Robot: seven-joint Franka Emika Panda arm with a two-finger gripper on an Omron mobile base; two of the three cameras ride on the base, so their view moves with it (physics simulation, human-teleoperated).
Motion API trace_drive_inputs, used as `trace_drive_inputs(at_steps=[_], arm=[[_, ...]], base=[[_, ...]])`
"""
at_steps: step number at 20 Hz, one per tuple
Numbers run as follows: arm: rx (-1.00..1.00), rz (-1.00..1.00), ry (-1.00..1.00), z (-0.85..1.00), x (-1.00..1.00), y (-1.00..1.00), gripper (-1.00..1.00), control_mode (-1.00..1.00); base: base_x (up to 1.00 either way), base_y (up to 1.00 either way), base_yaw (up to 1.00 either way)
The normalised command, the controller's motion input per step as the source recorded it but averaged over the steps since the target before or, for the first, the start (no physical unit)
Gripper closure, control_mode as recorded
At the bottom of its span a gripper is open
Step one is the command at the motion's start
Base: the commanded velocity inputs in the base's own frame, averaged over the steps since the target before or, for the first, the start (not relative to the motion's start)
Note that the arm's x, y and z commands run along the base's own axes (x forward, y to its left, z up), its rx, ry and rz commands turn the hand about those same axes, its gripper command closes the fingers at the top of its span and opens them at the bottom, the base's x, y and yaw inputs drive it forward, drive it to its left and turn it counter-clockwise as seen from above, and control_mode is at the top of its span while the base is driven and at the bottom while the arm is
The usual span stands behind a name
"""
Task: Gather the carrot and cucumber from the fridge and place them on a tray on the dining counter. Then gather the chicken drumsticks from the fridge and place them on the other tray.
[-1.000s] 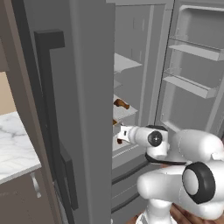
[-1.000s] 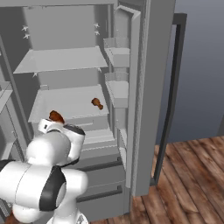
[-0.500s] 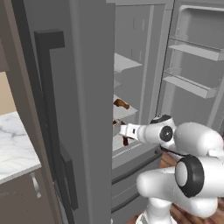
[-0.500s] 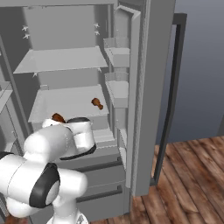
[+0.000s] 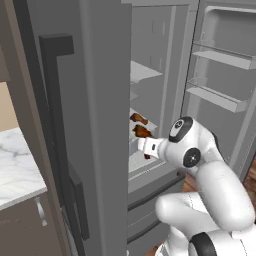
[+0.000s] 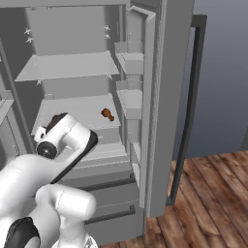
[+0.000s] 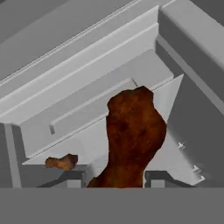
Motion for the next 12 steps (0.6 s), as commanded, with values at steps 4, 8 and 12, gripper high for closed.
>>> trace_drive_inputs(at_steps=[4, 8, 12], arm=[[-0.05, -0.02, -0.01, 0.94, -0.51, 0.00, 1.00, -1.00], [0.00, -0.01, 0.00, 1.00, -0.23, -0.01, 1.00, -1.00], [0.00, -0.01, 0.02, 0.98, -0.17, -0.06, 1.00, -1.00]], base=[[0.00, 0.00, 0.00], [0.00, 0.00, 0.00], [0.00, 0.00, 0.00]])
